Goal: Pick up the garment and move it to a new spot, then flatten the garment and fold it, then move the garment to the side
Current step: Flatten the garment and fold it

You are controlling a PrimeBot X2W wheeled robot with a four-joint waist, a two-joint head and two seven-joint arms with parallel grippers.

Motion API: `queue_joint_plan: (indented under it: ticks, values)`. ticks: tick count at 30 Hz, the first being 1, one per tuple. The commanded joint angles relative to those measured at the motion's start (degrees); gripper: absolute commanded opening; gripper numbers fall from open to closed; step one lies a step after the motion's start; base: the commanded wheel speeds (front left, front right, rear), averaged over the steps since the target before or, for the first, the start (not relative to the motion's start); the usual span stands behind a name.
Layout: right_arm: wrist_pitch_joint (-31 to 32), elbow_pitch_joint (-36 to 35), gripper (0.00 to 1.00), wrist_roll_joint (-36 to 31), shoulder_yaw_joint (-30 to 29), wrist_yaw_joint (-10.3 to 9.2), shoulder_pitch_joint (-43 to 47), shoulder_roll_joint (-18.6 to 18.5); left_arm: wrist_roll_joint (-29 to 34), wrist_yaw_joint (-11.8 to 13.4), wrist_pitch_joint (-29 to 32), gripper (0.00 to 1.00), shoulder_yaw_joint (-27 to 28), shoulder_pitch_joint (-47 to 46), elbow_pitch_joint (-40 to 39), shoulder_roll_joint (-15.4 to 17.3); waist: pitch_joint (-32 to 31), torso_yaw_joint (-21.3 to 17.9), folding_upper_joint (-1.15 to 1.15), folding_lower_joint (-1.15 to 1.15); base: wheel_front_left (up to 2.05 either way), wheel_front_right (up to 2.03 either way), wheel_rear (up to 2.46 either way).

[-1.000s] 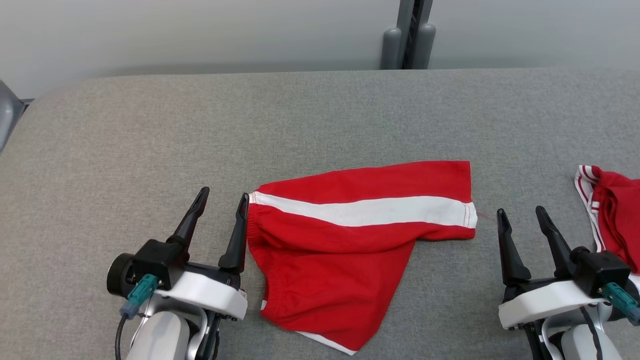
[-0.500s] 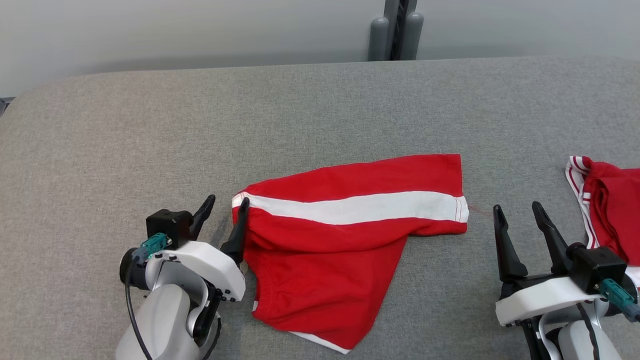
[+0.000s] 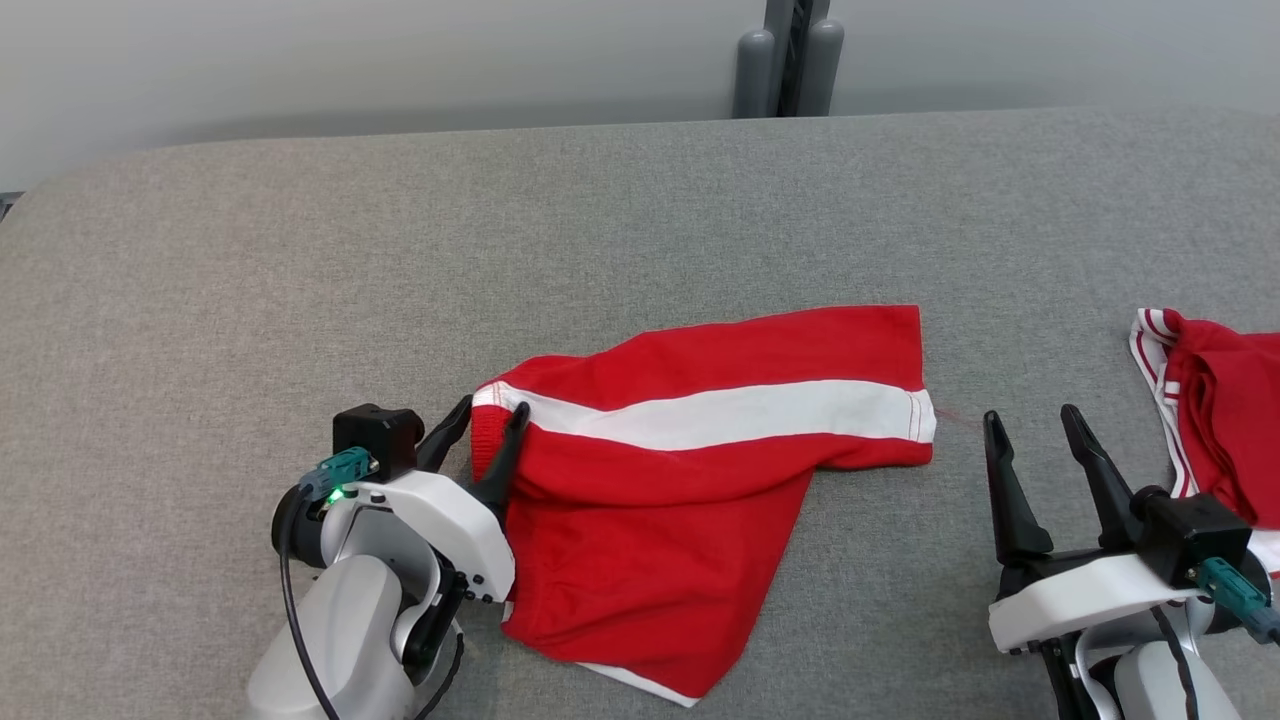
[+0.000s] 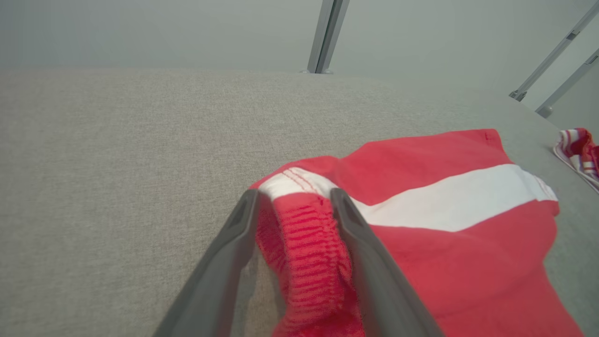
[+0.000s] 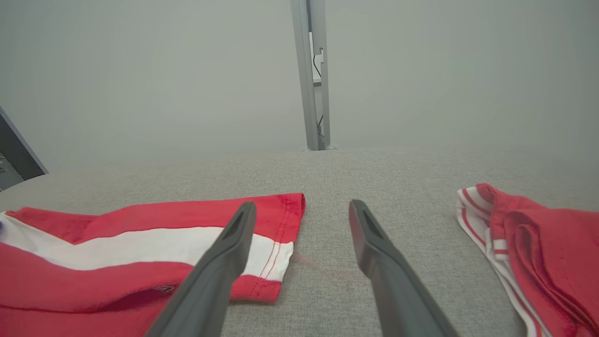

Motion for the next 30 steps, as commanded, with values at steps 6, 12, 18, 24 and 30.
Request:
queue_joint_plan:
  ticks: [6, 12, 18, 24, 30]
  values:
    - [0.0, 0.7, 1.00, 0.2, -0.2, 0.00, -0.6, -0.2, -1.6, -0.1, -1.7, 0.00, -1.1, -1.3, -0.6, 0.9, 0.3, 0.3, 0.00, 0.00, 0.00, 0.00, 0.00]
    - [0.0, 3.6, 1.00, -0.1, -0.1, 0.00, -1.7, -0.2, -2.4, -0.2, -4.7, 0.00, -2.8, -1.4, -2.3, 1.3, 0.7, 1.4, 0.00, 0.00, 0.00, 0.00, 0.00]
    - [0.0, 11.2, 1.00, 4.2, -0.1, 0.00, -5.4, -0.2, -0.5, -0.2, -6.8, 0.00, -5.5, -0.9, -5.3, 2.0, 1.2, 3.3, 0.00, 0.00, 0.00, 0.00, 0.00]
    - [0.0, 19.3, 1.00, 8.8, 1.8, 0.00, -9.4, -0.2, 0.2, -0.2, -7.4, 0.00, -7.7, 0.5, -8.8, 2.2, 1.4, 5.1, 0.00, 0.00, 0.00, 0.00, 0.00]
    - [0.0, 25.3, 1.00, 10.5, 4.2, 0.00, -11.8, -0.8, 0.4, -0.2, -7.5, 0.00, -7.7, 1.8, -11.4, 2.3, 1.1, 6.2, 0.00, 0.00, 0.00, 0.00, 0.00]
